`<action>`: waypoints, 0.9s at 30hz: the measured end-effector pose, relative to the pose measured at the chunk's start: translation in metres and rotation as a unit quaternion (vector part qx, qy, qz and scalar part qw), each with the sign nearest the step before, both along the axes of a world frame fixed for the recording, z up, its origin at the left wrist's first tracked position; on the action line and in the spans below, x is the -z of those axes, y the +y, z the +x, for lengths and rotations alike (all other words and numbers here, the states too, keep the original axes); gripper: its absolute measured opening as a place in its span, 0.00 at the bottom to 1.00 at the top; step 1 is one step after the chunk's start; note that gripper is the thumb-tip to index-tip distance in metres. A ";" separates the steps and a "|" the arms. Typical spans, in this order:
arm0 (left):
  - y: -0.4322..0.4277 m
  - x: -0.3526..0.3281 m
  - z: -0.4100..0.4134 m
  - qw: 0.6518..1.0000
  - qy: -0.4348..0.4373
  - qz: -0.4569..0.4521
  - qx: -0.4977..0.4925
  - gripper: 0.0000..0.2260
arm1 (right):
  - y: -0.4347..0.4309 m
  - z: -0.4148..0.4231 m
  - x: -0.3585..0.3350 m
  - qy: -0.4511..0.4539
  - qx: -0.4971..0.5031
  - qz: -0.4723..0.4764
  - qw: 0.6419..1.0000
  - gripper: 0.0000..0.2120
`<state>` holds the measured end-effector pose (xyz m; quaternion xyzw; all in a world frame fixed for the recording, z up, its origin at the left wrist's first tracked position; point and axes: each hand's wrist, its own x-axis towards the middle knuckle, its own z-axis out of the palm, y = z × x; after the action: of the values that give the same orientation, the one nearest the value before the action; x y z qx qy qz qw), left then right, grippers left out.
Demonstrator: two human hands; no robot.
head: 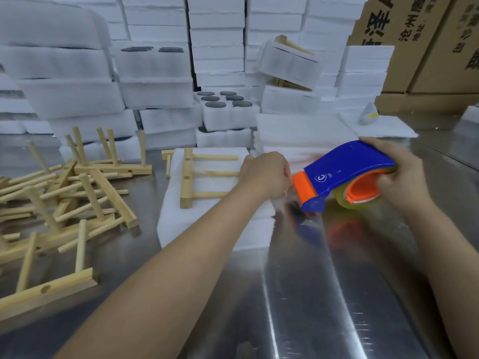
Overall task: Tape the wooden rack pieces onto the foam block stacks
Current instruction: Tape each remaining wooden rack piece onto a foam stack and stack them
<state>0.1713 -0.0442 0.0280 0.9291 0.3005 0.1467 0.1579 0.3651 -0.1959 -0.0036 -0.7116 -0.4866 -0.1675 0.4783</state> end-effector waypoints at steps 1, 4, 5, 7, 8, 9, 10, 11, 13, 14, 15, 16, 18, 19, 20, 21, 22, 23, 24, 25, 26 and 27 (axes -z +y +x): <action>0.000 0.000 0.000 1.000 0.002 -0.004 0.003 0.05 | 0.002 -0.002 -0.001 -0.011 -0.001 -0.003 1.000 0.36; 0.000 -0.001 -0.002 1.000 0.003 -0.021 0.007 0.05 | 0.003 -0.002 -0.003 -0.035 -0.005 -0.004 0.999 0.36; 0.000 -0.002 -0.003 0.999 -0.004 -0.034 0.007 0.05 | 0.002 -0.002 -0.004 -0.037 -0.005 -0.001 0.999 0.36; -0.002 -0.003 -0.004 0.997 -0.027 -0.070 0.003 0.06 | 0.000 -0.001 -0.005 -0.034 0.002 0.007 0.999 0.35; -0.002 -0.004 -0.005 0.995 -0.039 -0.090 0.001 0.07 | -0.001 -0.002 -0.006 -0.038 0.007 0.011 0.999 0.35; -0.002 -0.005 -0.005 0.992 -0.053 -0.110 0.000 0.07 | -0.001 -0.002 -0.007 -0.046 0.011 0.018 0.999 0.35; -0.002 -0.006 -0.006 0.989 -0.067 -0.131 0.001 0.07 | -0.002 -0.002 -0.008 -0.055 0.012 0.025 0.998 0.35; -0.002 -0.006 -0.006 0.985 -0.080 -0.151 0.004 0.06 | -0.002 -0.003 -0.010 -0.065 0.010 0.032 0.997 0.36; -0.001 -0.008 -0.007 0.977 -0.098 -0.186 0.013 0.05 | -0.004 -0.004 -0.012 -0.087 0.004 0.042 0.995 0.36; -0.001 -0.008 -0.008 0.975 -0.105 -0.196 0.016 0.06 | -0.005 -0.004 -0.013 -0.097 0.003 0.045 0.994 0.36; -0.001 -0.008 -0.008 0.973 -0.109 -0.201 0.017 0.06 | -0.005 -0.005 -0.014 -0.106 0.003 0.047 0.993 0.36; -0.001 -0.007 -0.008 0.973 -0.112 -0.203 0.018 0.06 | -0.005 -0.006 -0.015 -0.112 0.004 0.048 0.993 0.36; 0.001 -0.007 -0.008 0.969 -0.121 -0.212 0.025 0.07 | -0.006 -0.008 -0.017 -0.119 0.006 0.052 0.992 0.35; 0.001 -0.007 -0.008 0.967 -0.129 -0.218 0.028 0.07 | -0.006 -0.009 -0.018 -0.123 0.008 0.055 0.991 0.34; 0.002 -0.007 -0.009 0.964 -0.139 -0.225 0.030 0.08 | -0.007 -0.010 -0.020 -0.129 0.008 0.061 0.990 0.33; 0.003 -0.007 -0.009 0.960 -0.150 -0.234 0.032 0.09 | -0.008 -0.011 -0.021 -0.135 0.009 0.066 0.989 0.32; 0.004 -0.007 -0.009 0.955 -0.163 -0.244 0.037 0.09 | -0.009 -0.012 -0.022 -0.141 0.010 0.071 0.987 0.31; 0.004 -0.007 -0.010 0.951 -0.173 -0.251 0.042 0.09 | -0.009 -0.013 -0.023 -0.145 0.011 0.073 0.987 0.30; 0.004 -0.007 -0.010 0.950 -0.178 -0.251 0.044 0.09 | -0.009 -0.014 -0.023 -0.150 0.010 0.073 0.986 0.30; 0.003 -0.007 -0.009 0.950 -0.179 -0.250 0.045 0.08 | -0.009 -0.015 -0.023 -0.153 0.011 0.073 0.985 0.29; 0.003 -0.007 -0.009 0.949 -0.183 -0.252 0.046 0.08 | -0.010 -0.015 -0.024 -0.157 0.012 0.076 0.985 0.29; 0.003 -0.007 -0.009 0.946 -0.190 -0.257 0.047 0.07 | -0.009 -0.016 -0.025 -0.162 0.013 0.081 0.983 0.28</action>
<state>0.1624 -0.0414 0.0347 0.8247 0.2486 0.2312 0.4523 0.3496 -0.2053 0.0211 -0.6407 -0.5329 -0.3257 0.4467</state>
